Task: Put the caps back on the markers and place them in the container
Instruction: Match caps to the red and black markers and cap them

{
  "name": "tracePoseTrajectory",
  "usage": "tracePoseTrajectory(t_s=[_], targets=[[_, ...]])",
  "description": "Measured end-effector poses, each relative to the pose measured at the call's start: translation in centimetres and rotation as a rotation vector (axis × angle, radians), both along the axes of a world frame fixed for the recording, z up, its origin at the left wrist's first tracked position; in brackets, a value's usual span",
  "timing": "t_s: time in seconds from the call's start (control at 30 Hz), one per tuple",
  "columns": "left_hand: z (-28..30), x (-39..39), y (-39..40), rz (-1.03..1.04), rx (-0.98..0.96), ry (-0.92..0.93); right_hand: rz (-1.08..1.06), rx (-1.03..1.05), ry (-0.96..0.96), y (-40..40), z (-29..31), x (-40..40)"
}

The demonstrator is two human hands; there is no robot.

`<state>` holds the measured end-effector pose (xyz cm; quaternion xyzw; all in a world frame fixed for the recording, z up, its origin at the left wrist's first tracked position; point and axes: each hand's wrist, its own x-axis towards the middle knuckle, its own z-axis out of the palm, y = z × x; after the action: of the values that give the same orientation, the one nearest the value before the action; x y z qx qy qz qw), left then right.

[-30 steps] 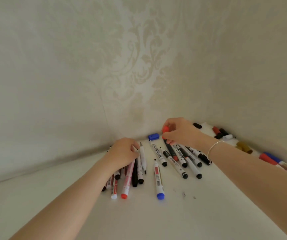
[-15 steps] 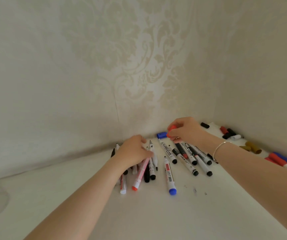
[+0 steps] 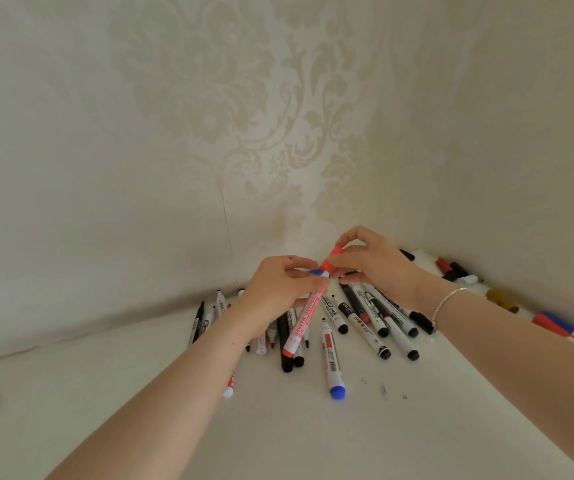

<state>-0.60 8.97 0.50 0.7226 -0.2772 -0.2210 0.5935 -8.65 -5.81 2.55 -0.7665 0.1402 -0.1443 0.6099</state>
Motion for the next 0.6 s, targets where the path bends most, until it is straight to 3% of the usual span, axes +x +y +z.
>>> tracePoseTrajectory(t_s=[0.23, 0.43, 0.6], targets=[[-0.3, -0.2, -0.4, -0.014, -0.044, 0.056, 0.046, 0.029, 0.024, -0.2, 0.4, -0.3], [-0.5, -1.6, -0.8, -0.119, -0.022, 0.290, 0.047, 0.205, 0.001, -0.4, 0.6, -0.5], [-0.5, -1.9, -1.6, -0.110, -0.060, 0.370, 0.087, 0.178, 0.013, -0.8, 0.4, -0.7]])
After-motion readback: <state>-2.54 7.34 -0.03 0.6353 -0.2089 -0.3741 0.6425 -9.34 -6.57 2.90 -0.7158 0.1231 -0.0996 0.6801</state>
